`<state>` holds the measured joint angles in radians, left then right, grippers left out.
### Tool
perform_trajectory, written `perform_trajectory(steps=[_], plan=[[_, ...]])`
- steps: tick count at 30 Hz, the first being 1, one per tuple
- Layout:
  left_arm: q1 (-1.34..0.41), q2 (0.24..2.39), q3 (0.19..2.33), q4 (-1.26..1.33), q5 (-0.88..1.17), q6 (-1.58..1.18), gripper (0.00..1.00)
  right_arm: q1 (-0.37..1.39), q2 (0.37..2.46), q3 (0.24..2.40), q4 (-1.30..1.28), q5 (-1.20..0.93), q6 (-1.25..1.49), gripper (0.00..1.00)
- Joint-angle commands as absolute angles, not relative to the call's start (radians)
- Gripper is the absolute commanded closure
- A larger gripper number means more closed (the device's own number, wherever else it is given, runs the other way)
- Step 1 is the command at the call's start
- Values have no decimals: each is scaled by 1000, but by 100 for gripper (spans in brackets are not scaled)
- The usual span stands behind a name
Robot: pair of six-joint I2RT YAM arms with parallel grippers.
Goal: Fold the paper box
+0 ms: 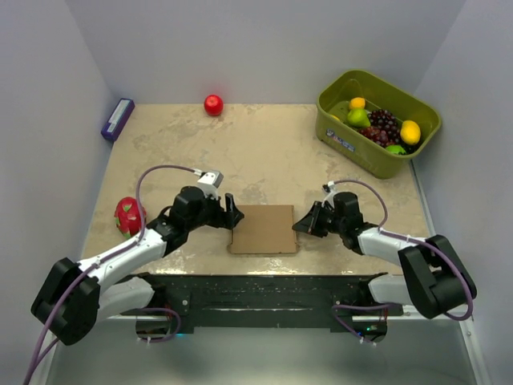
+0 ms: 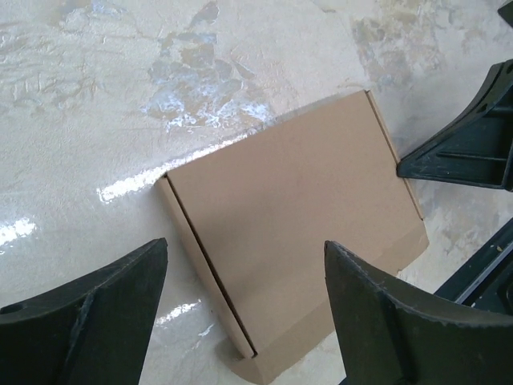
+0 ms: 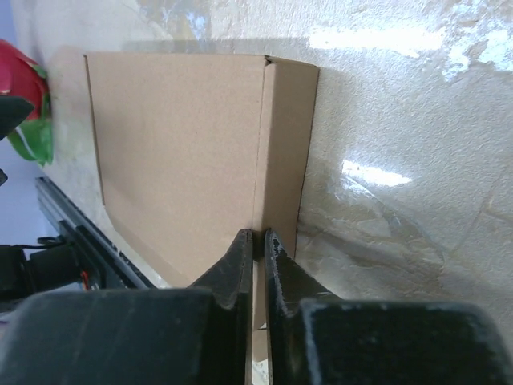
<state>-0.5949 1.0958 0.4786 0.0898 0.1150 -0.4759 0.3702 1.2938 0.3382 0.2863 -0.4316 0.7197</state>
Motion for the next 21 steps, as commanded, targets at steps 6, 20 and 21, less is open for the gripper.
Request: perform_trajectory(steps=[6, 20, 21], plan=[[-542, 1068, 428, 170, 187, -528, 15, 299, 1353, 259, 310, -479, 701, 100], [-515, 1137, 328, 420, 347, -679, 14, 258, 1353, 241, 322, -491, 706, 100], [-515, 1147, 327, 434, 354, -690, 14, 259, 1353, 241, 322, -489, 706, 100]])
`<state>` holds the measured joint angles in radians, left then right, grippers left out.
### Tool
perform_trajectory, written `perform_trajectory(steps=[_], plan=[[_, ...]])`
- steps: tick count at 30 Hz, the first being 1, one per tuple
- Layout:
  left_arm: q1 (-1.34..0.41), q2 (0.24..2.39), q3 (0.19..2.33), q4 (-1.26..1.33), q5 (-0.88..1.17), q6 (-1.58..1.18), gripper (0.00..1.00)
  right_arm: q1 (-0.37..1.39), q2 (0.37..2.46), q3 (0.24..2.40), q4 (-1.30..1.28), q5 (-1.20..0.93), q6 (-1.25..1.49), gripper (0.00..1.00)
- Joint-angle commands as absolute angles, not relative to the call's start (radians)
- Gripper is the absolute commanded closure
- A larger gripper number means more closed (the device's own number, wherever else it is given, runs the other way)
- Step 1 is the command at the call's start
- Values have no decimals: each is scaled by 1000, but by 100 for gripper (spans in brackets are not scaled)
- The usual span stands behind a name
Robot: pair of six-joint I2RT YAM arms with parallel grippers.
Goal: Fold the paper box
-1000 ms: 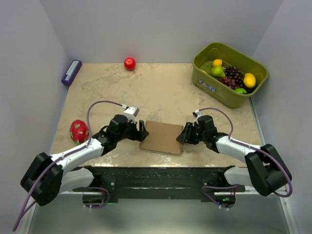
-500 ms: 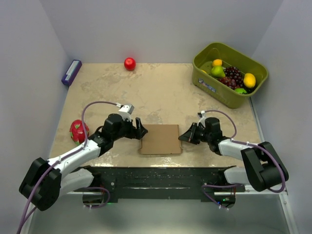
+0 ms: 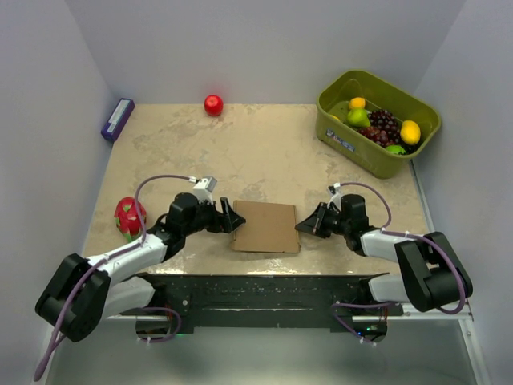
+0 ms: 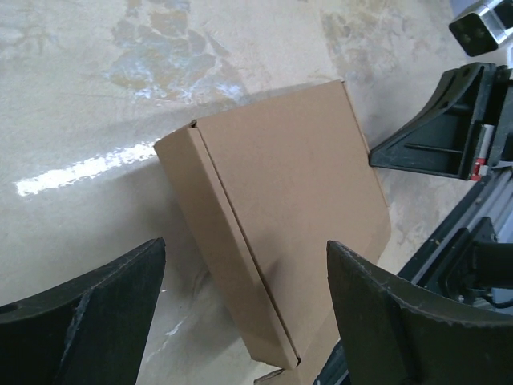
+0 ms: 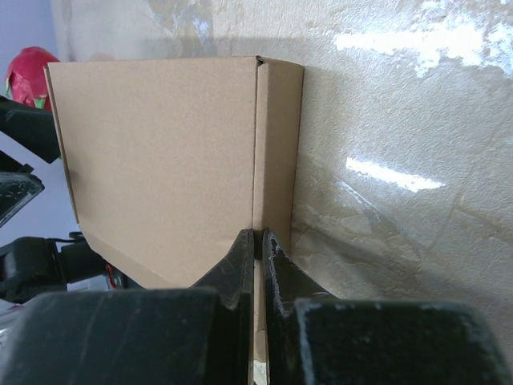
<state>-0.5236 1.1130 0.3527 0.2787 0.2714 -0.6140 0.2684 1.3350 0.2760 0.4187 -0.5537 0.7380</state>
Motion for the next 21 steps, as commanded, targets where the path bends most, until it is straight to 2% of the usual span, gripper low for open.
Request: perform_trajectory(steps=[1, 10, 18, 21], plan=[[-517, 1167, 324, 440, 360, -699, 15, 258, 1353, 241, 322, -488, 706, 100], [-517, 1235, 262, 592, 399, -787, 18, 253, 1356, 242, 322, -486, 706, 100], [-522, 1316, 203, 860, 452, -900, 39, 253, 1365, 262, 307, -488, 696, 100], [-541, 1350, 210, 907, 454, -925, 43, 255, 1355, 270, 290, -482, 689, 100]])
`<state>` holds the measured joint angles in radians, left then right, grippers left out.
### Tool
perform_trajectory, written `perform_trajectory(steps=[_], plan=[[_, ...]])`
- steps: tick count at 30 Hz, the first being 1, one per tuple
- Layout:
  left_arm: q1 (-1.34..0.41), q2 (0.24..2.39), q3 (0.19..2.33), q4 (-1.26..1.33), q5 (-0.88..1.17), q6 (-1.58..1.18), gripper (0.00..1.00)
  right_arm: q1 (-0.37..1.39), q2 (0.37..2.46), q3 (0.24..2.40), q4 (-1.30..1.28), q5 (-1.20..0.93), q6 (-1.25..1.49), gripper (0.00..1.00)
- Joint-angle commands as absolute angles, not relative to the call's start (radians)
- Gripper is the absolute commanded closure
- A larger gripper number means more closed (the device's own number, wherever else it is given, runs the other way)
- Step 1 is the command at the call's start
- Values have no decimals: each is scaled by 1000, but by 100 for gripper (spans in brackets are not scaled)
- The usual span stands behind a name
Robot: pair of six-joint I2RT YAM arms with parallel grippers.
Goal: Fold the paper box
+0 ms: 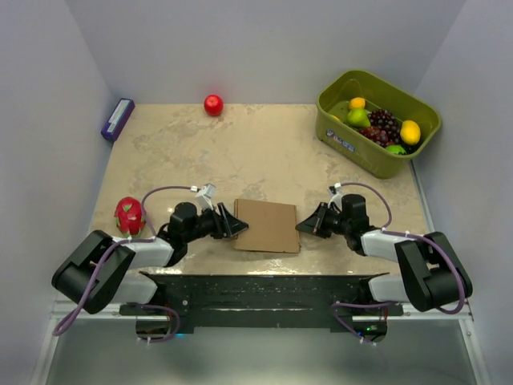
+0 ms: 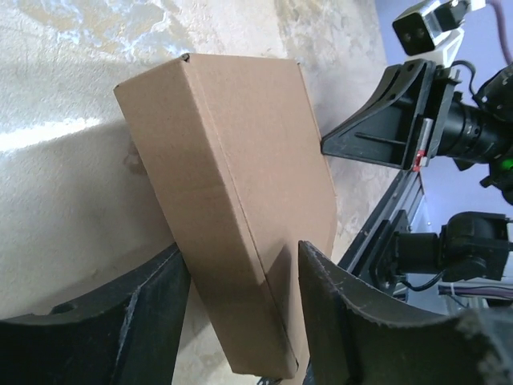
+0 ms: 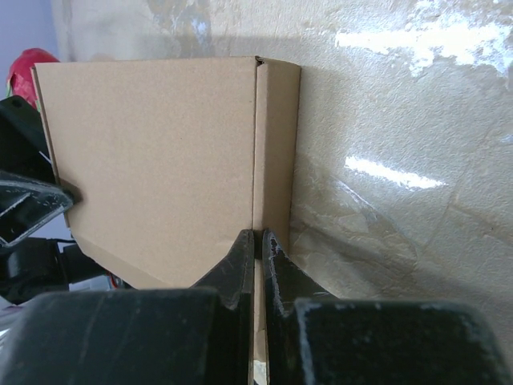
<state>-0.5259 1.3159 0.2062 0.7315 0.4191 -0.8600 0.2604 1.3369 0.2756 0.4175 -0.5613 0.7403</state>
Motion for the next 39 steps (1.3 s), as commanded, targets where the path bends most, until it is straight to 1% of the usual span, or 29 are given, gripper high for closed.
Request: perform_trajectory(steps=[1, 4, 5, 8, 10, 11, 13, 14, 15, 17, 20, 25, 27, 30, 31, 33, 34, 36, 37, 39], plan=[[-548, 1359, 219, 919, 456, -927, 45, 253, 1348, 271, 285, -482, 687, 100], [-563, 1381, 221, 945, 449, -943, 55, 252, 1327, 281, 259, -474, 673, 100], [-564, 1382, 218, 951, 448, -948, 61, 253, 1307, 282, 249, -469, 664, 100], [-563, 1382, 222, 947, 440, -953, 68, 253, 1264, 307, 183, -443, 634, 99], [-563, 1381, 235, 933, 440, -951, 72, 255, 1210, 337, 112, -416, 614, 92], [-563, 1381, 238, 928, 440, -951, 73, 253, 1192, 350, 86, -407, 592, 77], [-561, 1373, 247, 908, 428, -951, 76, 255, 1134, 393, 6, -381, 571, 57], [-561, 1368, 248, 901, 423, -948, 78, 255, 1114, 406, -23, -356, 551, 41], [-561, 1356, 250, 893, 416, -946, 79, 253, 1097, 434, -70, -345, 542, 34], [-560, 1344, 249, 871, 408, -943, 81, 255, 1046, 457, -107, -330, 514, 24], [-549, 1318, 241, 859, 411, -956, 82, 255, 994, 505, -166, -325, 488, 18], [-503, 1281, 247, 812, 512, -979, 82, 268, 890, 607, -230, -293, 456, 20], [-485, 1264, 253, 787, 566, -977, 82, 317, 844, 673, -264, -237, 413, 19], [-445, 1236, 267, 704, 635, -968, 82, 464, 836, 764, -304, -129, 342, 18], [-424, 1230, 267, 697, 655, -972, 82, 554, 848, 782, -310, -56, 312, 18], [-385, 1226, 265, 693, 722, -1003, 82, 650, 906, 831, -330, 18, 290, 18], [-373, 1224, 265, 692, 744, -1012, 83, 749, 926, 844, -330, 99, 275, 19], [-341, 1221, 267, 683, 799, -1040, 83, 846, 981, 865, -325, 201, 272, 20], [-331, 1218, 268, 669, 811, -1042, 83, 927, 997, 873, -322, 277, 261, 20], [-302, 1200, 281, 623, 837, -1034, 83, 1001, 1031, 890, -311, 333, 246, 20]])
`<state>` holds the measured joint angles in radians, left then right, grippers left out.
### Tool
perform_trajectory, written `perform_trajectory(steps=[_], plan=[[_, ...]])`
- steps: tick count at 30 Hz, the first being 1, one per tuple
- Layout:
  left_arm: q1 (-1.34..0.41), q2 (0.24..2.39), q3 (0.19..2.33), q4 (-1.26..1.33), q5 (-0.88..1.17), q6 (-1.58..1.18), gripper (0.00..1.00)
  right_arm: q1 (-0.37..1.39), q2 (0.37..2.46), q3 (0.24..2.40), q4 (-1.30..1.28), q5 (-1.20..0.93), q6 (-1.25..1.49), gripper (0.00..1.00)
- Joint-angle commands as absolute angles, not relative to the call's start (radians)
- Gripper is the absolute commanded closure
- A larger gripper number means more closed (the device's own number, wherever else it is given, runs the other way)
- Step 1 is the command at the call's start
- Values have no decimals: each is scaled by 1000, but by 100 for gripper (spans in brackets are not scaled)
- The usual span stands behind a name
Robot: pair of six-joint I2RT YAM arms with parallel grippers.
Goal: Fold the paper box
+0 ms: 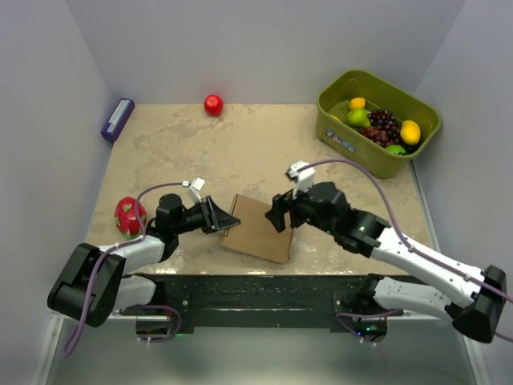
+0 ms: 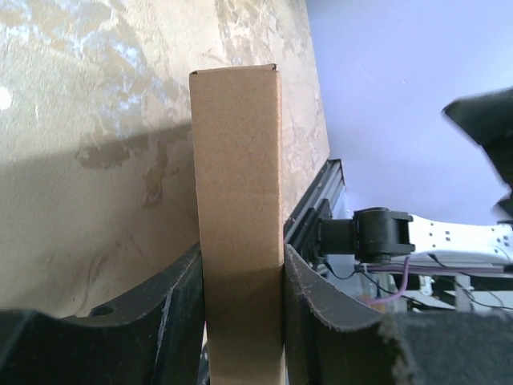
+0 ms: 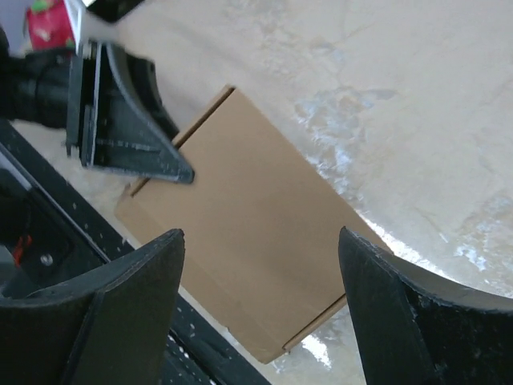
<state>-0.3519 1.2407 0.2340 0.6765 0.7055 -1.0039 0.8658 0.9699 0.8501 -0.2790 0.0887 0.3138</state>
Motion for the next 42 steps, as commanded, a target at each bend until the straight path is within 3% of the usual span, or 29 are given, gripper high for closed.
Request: perform_trajectory(steps=[1, 8, 22, 37, 40, 42], plan=[[-293, 1195, 282, 611, 845, -1032, 83, 1061, 1038, 896, -307, 357, 227, 19], [-225, 1206, 333, 480, 925, -994, 85, 1261, 1156, 942, -345, 563, 238, 18], [-199, 1223, 270, 705, 965, -1195, 85, 1583, 1402, 969, -302, 969, 227, 13], [-187, 1218, 239, 778, 977, -1282, 87, 1580, 1696, 1068, -540, 1350, 429, 10], [-187, 1215, 235, 776, 983, -1284, 88, 1566, 1732, 1078, -558, 1384, 425, 11], [-187, 1218, 232, 776, 999, -1281, 89, 1556, 1753, 1081, -558, 1394, 419, 18]])
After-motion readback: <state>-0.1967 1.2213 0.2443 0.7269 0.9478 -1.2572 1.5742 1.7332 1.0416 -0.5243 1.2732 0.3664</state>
